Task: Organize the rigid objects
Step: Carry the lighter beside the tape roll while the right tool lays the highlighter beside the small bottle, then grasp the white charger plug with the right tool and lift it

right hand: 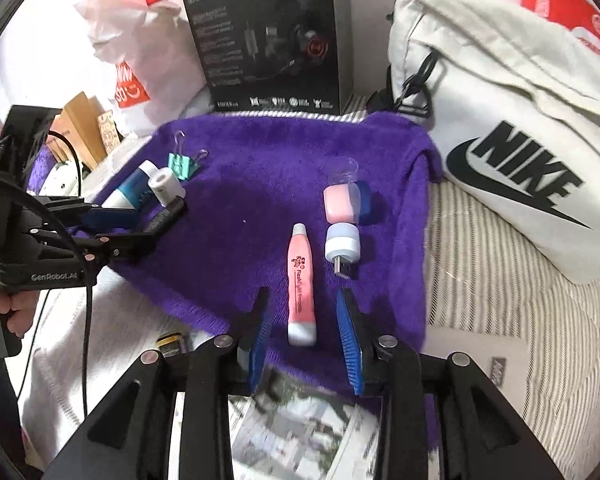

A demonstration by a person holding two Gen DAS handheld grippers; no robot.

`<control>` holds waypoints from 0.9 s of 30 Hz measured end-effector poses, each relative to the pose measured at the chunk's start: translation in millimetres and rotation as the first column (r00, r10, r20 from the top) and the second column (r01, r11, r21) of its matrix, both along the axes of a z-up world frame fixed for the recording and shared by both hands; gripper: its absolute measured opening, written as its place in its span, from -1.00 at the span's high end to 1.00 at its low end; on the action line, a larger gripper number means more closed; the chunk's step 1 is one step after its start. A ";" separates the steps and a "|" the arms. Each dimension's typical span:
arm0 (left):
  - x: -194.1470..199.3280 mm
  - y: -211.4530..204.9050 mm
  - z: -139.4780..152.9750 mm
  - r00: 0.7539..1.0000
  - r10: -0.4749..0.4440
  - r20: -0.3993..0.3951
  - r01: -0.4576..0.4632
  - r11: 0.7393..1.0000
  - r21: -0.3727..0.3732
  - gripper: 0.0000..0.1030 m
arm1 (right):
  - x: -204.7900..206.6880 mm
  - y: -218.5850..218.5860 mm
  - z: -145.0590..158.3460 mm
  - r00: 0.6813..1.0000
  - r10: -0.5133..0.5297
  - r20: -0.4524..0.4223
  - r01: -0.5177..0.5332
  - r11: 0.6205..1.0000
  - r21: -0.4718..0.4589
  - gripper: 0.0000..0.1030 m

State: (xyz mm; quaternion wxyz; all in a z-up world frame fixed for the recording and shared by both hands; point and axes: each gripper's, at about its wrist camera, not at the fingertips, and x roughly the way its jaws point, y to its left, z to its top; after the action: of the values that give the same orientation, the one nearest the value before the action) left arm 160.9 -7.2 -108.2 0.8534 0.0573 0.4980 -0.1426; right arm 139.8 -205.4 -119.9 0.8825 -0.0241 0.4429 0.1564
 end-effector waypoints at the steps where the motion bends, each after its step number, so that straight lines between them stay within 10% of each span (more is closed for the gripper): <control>1: -2.8 0.6 4.3 1.000 0.003 0.009 -0.003 1.000 -0.003 0.10 | -5.5 -1.4 4.0 1.000 -0.001 0.008 0.001 1.000 0.005 0.36; 27: -68.9 26.0 21.1 0.998 0.048 0.050 -0.044 0.997 -0.070 0.00 | -54.5 33.6 -18.4 0.988 0.154 -0.007 -0.154 0.987 -0.047 0.27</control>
State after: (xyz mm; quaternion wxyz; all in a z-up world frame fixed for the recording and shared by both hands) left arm 92.0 18.8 -87.2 0.8705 0.0199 0.4718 -0.1386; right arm 85.4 -171.8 -138.3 0.8661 -0.0790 0.4449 0.2137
